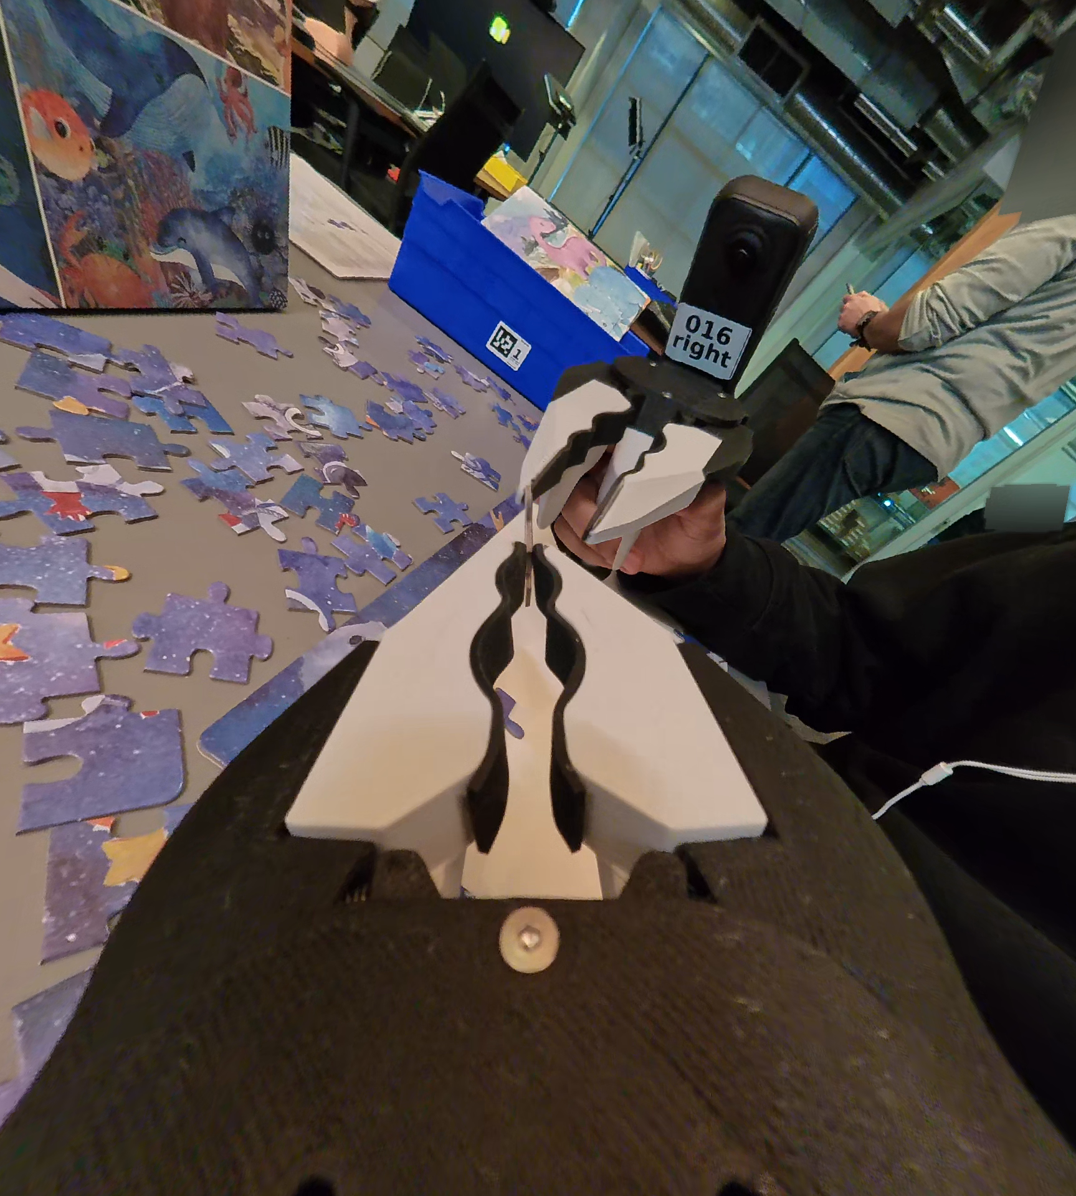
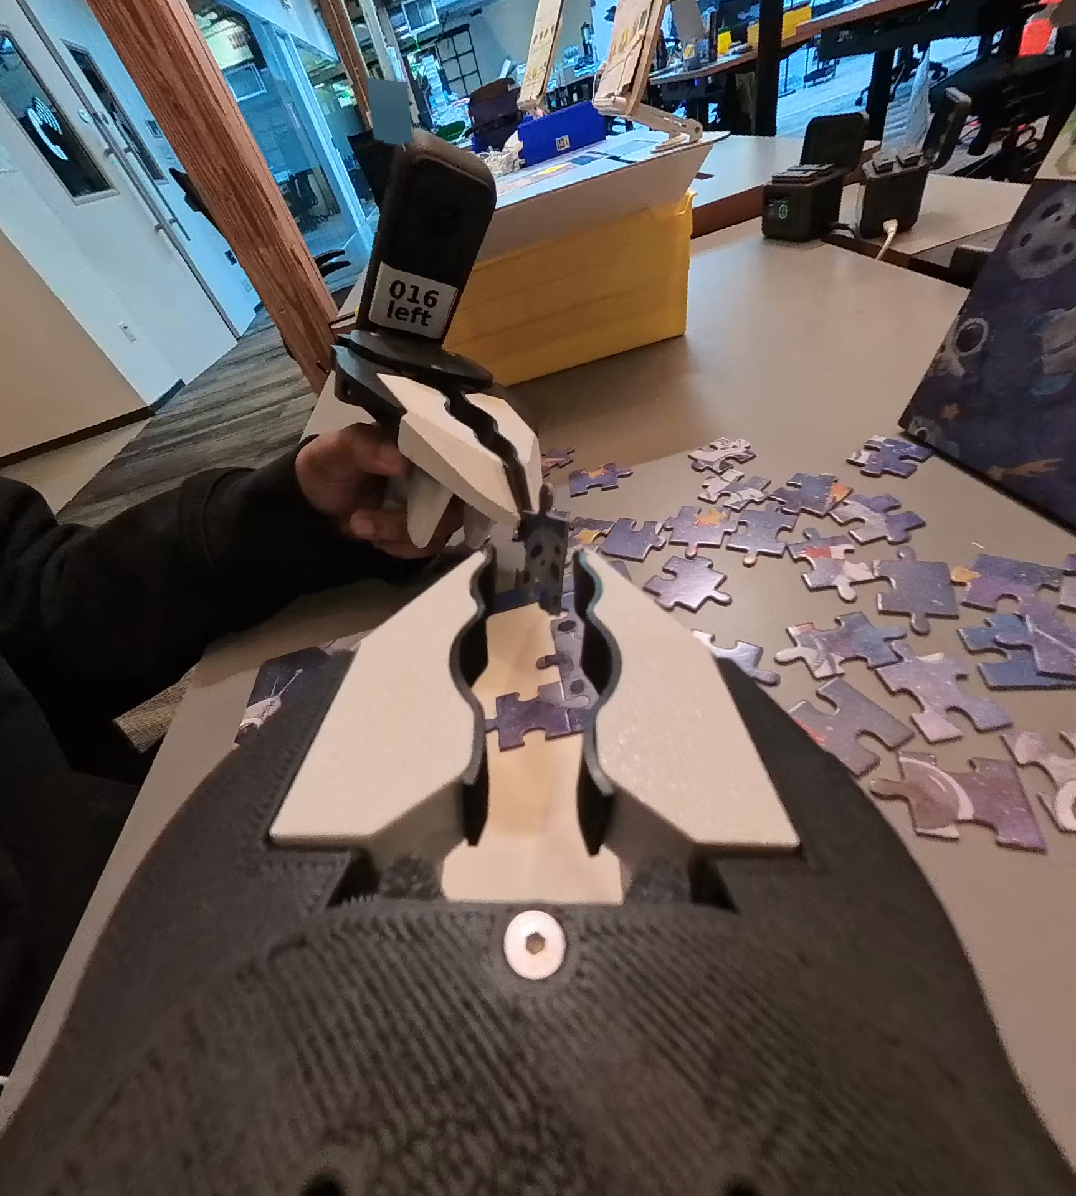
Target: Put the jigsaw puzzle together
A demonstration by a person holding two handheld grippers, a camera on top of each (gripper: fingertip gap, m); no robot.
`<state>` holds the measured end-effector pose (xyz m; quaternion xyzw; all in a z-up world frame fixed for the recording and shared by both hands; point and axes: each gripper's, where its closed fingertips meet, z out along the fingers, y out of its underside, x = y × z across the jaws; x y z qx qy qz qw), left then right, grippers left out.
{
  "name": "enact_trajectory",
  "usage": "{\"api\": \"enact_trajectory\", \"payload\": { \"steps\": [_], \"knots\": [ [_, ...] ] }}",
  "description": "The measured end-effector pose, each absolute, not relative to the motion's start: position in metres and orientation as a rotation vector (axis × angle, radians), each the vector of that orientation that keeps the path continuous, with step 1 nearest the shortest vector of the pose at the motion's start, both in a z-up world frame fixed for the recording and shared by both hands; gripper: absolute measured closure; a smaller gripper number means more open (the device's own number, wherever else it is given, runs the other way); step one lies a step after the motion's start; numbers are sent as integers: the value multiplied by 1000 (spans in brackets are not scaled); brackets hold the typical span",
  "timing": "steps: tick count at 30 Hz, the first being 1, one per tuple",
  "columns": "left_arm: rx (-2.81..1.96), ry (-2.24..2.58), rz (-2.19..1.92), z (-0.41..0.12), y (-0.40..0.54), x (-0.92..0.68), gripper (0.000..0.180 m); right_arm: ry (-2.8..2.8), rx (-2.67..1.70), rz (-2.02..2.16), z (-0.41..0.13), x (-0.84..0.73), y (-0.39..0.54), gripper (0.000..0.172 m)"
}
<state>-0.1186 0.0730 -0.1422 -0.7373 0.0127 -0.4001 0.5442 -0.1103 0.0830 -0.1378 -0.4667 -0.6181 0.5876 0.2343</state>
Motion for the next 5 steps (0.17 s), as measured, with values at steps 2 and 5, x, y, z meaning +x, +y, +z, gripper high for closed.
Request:
{"api": "enact_trajectory", "payload": {
  "steps": [2,5],
  "knots": [
    [-1753,32,-942,-143,73,-119,180,-1705,-1281,1613,-139,-110,81,154],
    [-1749,30,-943,-142,73,-119,180,-1723,-1277,1604,-140,-110,80,164]
  ]
}}
